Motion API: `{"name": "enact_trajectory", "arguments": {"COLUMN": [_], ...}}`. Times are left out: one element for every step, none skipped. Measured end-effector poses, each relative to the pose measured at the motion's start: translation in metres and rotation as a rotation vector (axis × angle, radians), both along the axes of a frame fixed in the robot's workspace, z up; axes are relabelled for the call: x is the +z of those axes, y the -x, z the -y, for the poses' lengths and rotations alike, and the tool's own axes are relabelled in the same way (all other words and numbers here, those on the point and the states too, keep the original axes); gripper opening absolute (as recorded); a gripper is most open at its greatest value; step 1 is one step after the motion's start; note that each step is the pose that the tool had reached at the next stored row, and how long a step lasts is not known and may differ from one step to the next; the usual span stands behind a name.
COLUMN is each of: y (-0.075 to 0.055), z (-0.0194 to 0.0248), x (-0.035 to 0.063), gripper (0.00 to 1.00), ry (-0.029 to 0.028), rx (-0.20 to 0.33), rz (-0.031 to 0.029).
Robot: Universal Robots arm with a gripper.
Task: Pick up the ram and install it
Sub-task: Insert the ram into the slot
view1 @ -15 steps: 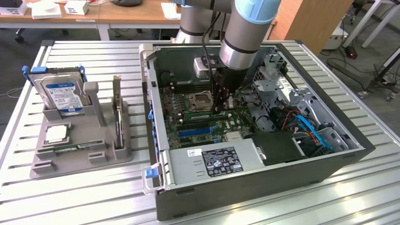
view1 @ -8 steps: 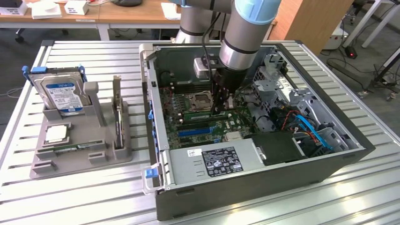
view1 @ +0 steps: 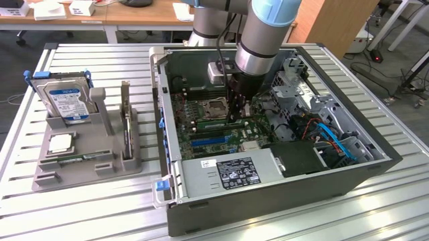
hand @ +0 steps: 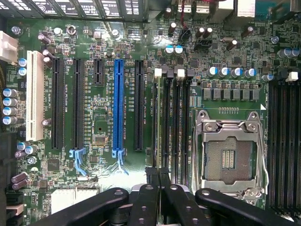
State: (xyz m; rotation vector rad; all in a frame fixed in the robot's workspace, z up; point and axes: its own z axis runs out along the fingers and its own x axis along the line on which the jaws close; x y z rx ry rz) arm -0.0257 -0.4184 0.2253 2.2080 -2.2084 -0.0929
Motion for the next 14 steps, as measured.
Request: {"name": "enact_trajectory", "arguments": {"y": [0.0000,0.0000,0.0000,0.0000,0.0000,0.0000,0.0000,0.0000,0.0000,0.0000,0.0000,0.0000,0.0000,0.0000], "z": [0.0000,0.0000,0.0000,0.0000,0.0000,0.0000,0.0000,0.0000,0.0000,0.0000,0.0000,0.0000,0.0000,0.0000], "x": [0.0000,0.0000,0.0000,0.0000,0.0000,0.0000,0.0000,0.0000,0.0000,0.0000,0.0000,0.0000,0.0000,0.0000], "gripper": [0.11,0.11,0.11,0.11,0.11,0.11,0.17,0.24,0.24,0.24,0.24,0.24,0.24,0.24], "ry": [0.0000,0.0000,-0.0001,0.0000,0.0000,0.0000,0.0000,-0.0001,-0.0001,-0.0001,-0.0001,0.0000,0.0000,0.0000], "rx": [0.000,0.000,0.000,0.000,0.000,0.000,0.000,0.000,0.000,0.000,0.000,0.000,0.000,0.000], "rz": [0.0000,0.0000,0.0000,0.0000,0.0000,-0.0001,0.0000,0.0000,0.0000,0.0000,0.0000,0.0000,0.0000,0.0000]}}
